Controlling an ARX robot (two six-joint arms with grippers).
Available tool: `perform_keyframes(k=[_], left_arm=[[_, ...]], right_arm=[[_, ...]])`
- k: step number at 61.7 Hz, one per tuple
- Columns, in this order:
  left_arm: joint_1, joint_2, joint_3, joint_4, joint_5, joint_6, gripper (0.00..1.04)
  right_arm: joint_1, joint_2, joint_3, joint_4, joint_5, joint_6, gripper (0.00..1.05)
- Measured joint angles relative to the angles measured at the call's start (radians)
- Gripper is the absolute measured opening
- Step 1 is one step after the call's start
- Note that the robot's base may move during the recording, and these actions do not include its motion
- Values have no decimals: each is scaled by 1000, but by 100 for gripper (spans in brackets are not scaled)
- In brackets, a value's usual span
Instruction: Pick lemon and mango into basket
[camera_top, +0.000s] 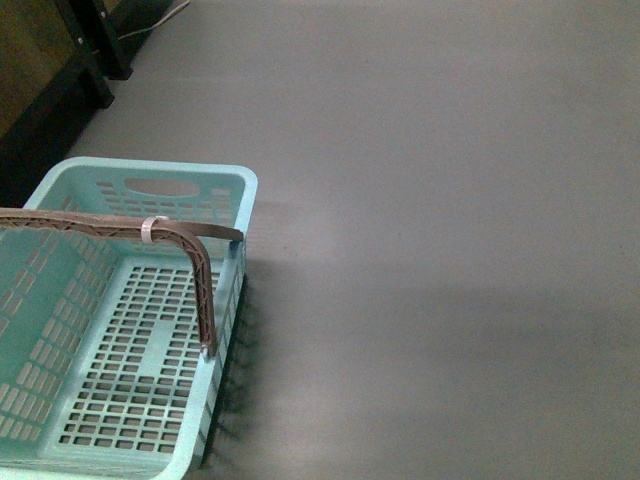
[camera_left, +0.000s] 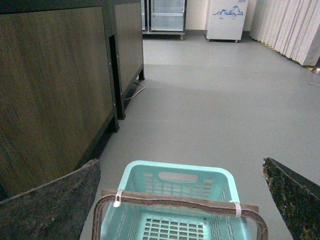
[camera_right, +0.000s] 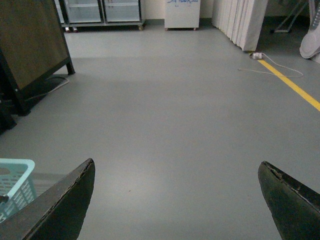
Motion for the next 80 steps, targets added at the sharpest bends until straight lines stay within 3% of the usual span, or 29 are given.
perform_keyframes(k=[34,40,44,47,60,72,80], left_arm=[[-1,2,1,-3,-4,-1,98],[-58,196,141,-328,-157,-199,98],[-74,338,216,-480,-158,-360,98],[-85,401,237,-503,-157,-460,98],[-93,647,301,-327,-101,-818,98],[-83,1027,314,-6,-82,-1082,98],[-77,1261,366,149,-93,-1166,98]], right_arm=[[0,0,0,0,0,0,96],[0,0,0,0,0,0,96],[0,0,0,0,0,0,96],[0,0,0,0,0,0,96],[0,0,0,0,0,0,96],[0,0,0,0,0,0,96],[0,0,0,0,0,0,96]])
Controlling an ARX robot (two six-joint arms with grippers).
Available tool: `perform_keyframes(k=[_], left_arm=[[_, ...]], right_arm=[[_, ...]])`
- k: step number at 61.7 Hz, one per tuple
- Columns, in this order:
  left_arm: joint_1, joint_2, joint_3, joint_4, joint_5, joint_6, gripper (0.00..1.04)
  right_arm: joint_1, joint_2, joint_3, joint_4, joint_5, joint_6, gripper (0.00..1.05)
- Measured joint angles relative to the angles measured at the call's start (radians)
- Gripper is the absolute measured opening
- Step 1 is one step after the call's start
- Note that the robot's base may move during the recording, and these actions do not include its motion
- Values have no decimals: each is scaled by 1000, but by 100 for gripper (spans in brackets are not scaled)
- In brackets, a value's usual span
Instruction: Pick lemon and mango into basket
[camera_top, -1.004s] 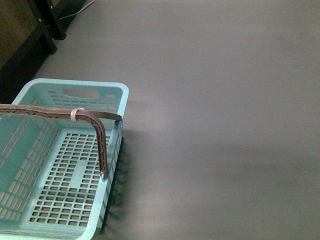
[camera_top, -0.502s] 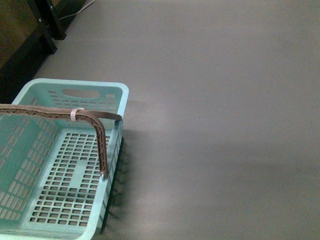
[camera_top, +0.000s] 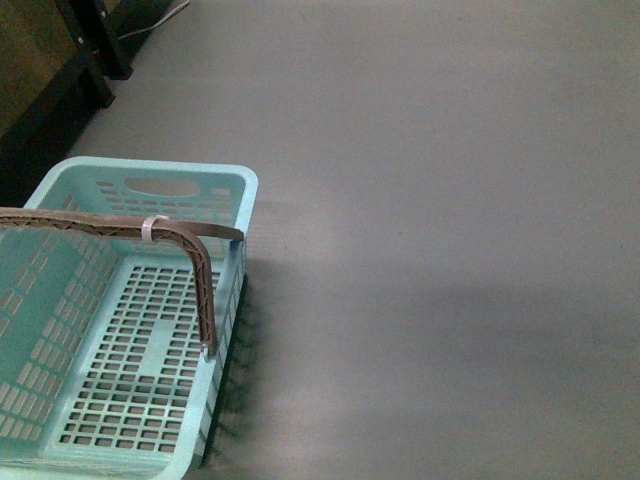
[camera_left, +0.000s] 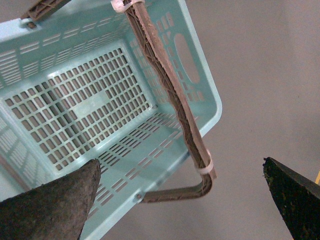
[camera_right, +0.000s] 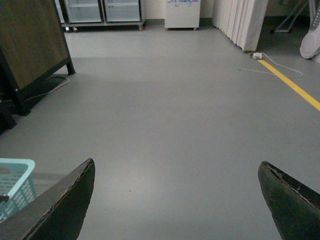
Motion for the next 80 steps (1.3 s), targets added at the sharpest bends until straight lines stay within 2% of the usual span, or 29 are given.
perform_keyframes(k=[14,40,72,80], left_arm=[[1,327,134,141,9,-70,98],[-6,695,341,228,12,-109,97],[-10,779,417,201,-16,-199,16],[-7,748,399,193,-1,-223,7]], right_arm=[[0,0,0,0,0,0,96],[0,0,0,0,0,0,96],[0,0,0,0,0,0,96],[0,0,0,0,0,0,96]])
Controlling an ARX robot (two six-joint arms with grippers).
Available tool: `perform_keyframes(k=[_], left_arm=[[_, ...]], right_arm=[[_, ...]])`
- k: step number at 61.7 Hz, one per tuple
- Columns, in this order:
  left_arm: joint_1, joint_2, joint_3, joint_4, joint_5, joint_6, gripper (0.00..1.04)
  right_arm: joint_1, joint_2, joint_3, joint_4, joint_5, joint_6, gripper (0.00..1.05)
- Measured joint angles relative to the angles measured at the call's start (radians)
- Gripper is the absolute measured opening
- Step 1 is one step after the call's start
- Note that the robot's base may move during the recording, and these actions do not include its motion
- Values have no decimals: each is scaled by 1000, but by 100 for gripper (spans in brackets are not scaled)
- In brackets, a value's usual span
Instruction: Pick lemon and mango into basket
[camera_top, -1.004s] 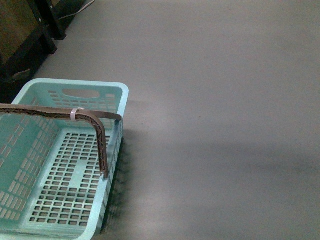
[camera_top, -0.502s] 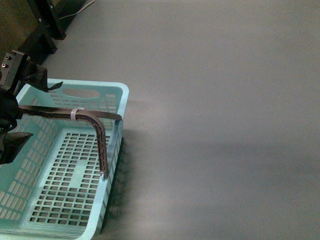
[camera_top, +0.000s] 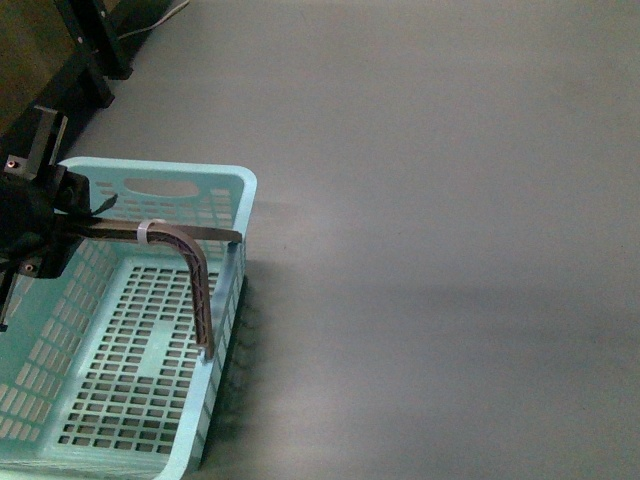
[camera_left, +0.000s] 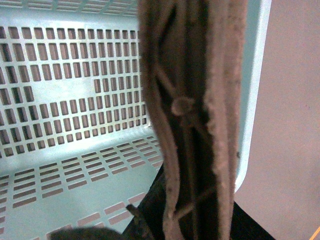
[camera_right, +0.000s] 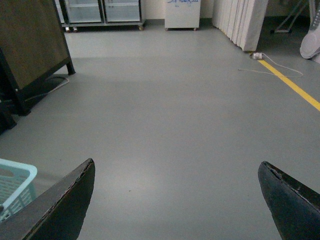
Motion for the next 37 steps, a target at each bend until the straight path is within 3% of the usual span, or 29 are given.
perform_keyframes(k=[14,37], left_arm=[[-2,-211,-90,-58,-7,-26,6],[-29,-773,-127,-331,-20,-151,6]], right_arm=[[0,0,0,0,0,0,96],[0,0,0,0,0,0,96]])
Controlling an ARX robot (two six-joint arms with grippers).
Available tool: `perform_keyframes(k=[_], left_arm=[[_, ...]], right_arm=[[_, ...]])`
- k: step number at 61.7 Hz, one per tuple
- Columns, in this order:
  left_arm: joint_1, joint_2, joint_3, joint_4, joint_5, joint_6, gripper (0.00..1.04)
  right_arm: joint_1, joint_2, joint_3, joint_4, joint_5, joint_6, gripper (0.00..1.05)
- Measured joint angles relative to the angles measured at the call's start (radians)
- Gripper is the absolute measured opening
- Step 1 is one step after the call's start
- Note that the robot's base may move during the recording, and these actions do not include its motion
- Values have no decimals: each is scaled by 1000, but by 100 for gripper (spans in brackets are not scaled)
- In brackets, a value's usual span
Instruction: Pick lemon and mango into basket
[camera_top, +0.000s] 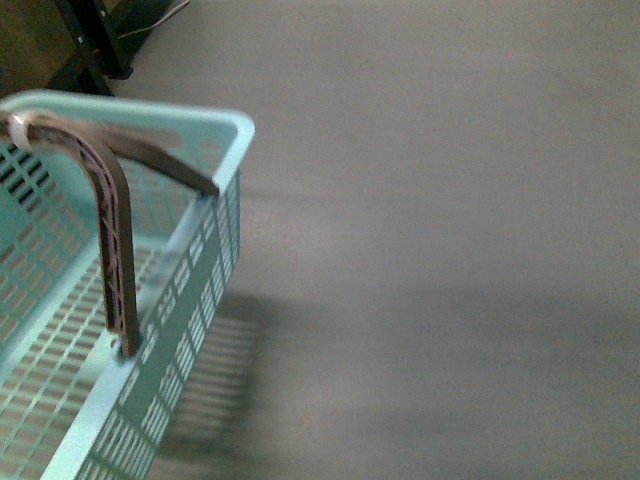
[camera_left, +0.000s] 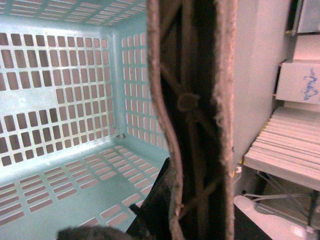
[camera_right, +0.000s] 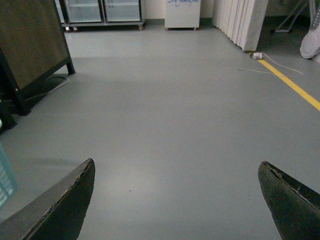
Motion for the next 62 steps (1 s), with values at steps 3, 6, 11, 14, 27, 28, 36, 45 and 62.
perform_keyframes(k=[3,6,11,14,27,28,36,45,62], left_arm=[[-8,-60,10,-44,-13,-13,6],[-17,-113,23,-89,-20,-21,6],[-42,-223,55,-193,-46,-40,6],[-55,-267,71,-239,-60,-47,6],[-99,-393,147,-360,-121,-71,6],[-102,-399,152,-363,-125,-72,6],[-116,-439,193,-370,-145,-69,6],[-116,-437,197,-374,-146,-70,6],[-117,-435,197,-375,-145,-70,6]], right_arm=[[0,0,0,0,0,0,96],[0,0,0,0,0,0,96],[0,0,0,0,0,0,96],[0,0,0,0,0,0,96],[0,0,0,0,0,0,96],[0,0,0,0,0,0,96],[0,0,0,0,0,0,96],[0,0,0,0,0,0,96],[0,0,0,0,0,0,96]])
